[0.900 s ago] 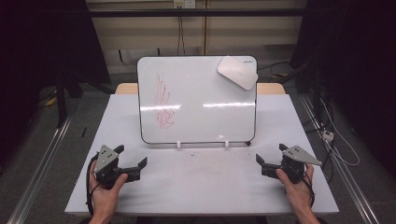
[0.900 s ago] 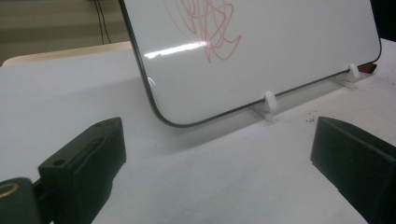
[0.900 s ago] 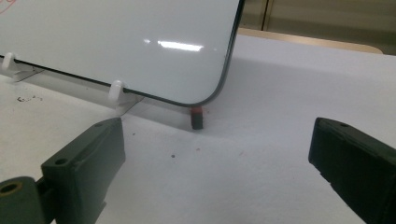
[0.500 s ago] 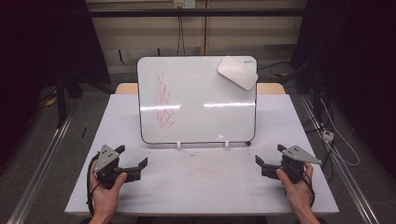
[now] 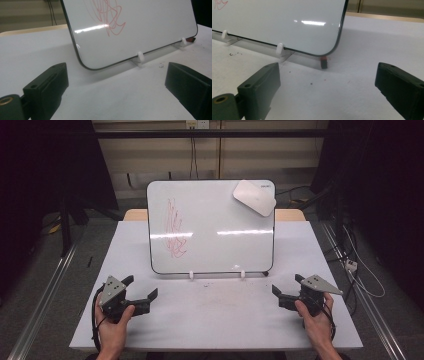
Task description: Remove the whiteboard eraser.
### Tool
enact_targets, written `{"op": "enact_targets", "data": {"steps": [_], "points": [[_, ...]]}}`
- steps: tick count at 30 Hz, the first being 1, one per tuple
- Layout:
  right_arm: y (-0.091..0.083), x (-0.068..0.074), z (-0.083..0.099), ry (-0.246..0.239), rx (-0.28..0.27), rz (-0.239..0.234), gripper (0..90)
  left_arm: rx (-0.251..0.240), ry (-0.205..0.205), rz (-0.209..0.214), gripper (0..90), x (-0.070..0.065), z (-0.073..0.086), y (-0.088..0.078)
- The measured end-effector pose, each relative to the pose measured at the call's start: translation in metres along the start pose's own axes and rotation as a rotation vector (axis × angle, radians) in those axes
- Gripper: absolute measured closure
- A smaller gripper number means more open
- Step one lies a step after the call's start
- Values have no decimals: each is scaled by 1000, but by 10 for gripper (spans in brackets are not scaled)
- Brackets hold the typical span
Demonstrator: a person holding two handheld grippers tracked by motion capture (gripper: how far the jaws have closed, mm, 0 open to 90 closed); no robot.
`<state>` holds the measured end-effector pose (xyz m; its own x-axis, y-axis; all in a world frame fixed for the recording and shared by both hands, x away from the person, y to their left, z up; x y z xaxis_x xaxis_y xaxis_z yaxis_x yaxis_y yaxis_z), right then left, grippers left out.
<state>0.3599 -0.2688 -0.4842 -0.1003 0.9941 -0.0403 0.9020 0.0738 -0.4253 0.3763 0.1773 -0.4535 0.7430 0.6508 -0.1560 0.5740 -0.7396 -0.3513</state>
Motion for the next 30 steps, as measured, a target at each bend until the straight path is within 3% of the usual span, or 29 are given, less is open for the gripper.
{"op": "enact_targets", "data": {"steps": [6, 10, 16, 23, 28, 30], "points": [[2, 1, -8, 10, -37, 16, 80, 7, -13, -1, 47, 1, 2, 2], [4, 1, -15, -40, -43, 49, 80, 18, -3, 2, 47, 2, 4, 1], [4, 14, -31, -75, -53, -12, 47, 11, -5, -1, 47, 3, 3, 0], [9, 21, -52, -103, -47, -26, 61, 19, 0, -3, 47, 1, 3, 3], [19, 18, -74, -100, -48, -4, 55, 32, 5, -3, 47, -1, 4, 4], [22, 16, -80, -141, -56, 38, 39, 34, 0, 9, 47, -2, 4, 5]]}}
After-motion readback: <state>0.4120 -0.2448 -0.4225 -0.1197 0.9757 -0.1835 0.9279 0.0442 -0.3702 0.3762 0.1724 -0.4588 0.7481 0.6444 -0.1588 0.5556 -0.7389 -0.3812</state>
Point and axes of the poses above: each handheld gripper's, and its own axes: y roughly forward along the jaws, z roughly out of its underside, x roughly to its left, the point moved 8 cm from there along y, roughly forward along the jaws, and after that the axes turned 15 degrees about z, right-handed, at the moved point
